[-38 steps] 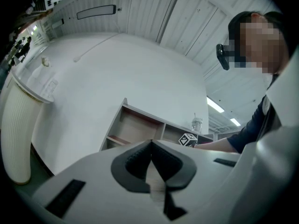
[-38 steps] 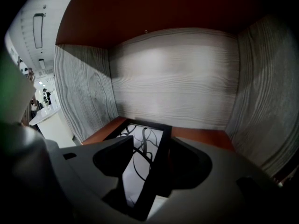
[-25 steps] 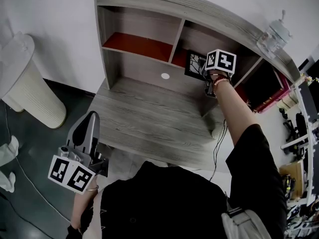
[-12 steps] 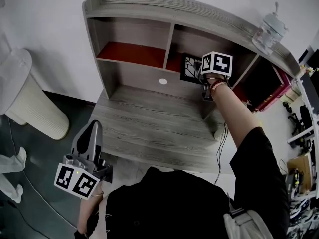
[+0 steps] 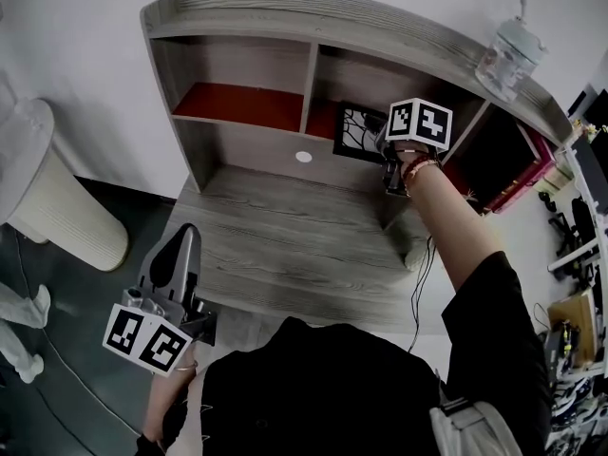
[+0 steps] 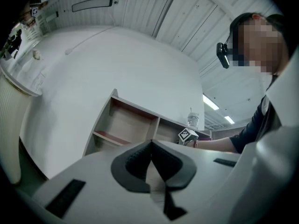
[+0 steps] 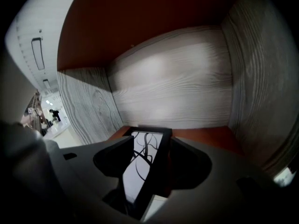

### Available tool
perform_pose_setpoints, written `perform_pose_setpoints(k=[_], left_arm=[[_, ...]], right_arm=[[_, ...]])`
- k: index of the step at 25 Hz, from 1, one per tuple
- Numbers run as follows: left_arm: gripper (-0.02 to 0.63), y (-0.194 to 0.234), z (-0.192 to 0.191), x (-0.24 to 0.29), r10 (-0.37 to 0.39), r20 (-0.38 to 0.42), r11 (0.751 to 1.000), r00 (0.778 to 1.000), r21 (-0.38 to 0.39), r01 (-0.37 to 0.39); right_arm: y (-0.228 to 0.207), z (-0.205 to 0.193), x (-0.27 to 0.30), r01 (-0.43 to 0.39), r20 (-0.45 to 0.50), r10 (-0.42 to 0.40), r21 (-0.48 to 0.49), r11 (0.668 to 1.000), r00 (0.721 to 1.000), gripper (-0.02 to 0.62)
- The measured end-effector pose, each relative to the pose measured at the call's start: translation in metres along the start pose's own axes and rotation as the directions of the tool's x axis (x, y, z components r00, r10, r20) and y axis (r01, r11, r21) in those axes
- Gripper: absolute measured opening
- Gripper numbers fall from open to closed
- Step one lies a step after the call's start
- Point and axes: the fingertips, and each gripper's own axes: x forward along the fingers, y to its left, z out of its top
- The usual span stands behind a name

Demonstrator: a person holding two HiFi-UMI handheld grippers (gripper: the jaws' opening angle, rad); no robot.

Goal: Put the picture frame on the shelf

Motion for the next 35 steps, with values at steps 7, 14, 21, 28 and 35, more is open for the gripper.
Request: perform_pose_setpoints(k=[7,14,21,28,35], left_arm=[[0.011,-0.011,-0.004,0.012,-0.026,-0.021,1.0,0.999,0.002,0.026],[0.011,-0.019,-0.008,0.004,-0.051,-0.053,0.999,0.997,0.002,0.051],[0.011,-0.036,-0.006,-0.017,-0.109,-0.084,0.994,0.991,-0.025,0.107],[0.011,-0.069,-0.017,-0.037,-0.225,-0.125,0.974,0.966,-0.063,0.218],[0.011,-0.097,-0.028,-0.065,-0.292,-0.159,0.956,0.943,-0.057,0.287]], right_arm=[[-0.01,0.007,-0.018,-0.068,0.113,0.056,0.113,0.991,0.992,0.105],[-0.003,0.0,-0.082,-0.223,0.321,0.138,0.246,0.943,0.937,0.09],[0.049,-0.062,-0.138,-0.422,0.408,0.259,0.383,0.822,0.875,0.029],[0.109,-0.127,-0.186,-0.525,0.435,0.333,0.46,0.716,0.836,-0.005],[0.163,-0.155,-0.255,-0.632,0.504,0.422,0.376,0.678,0.753,-0.008]])
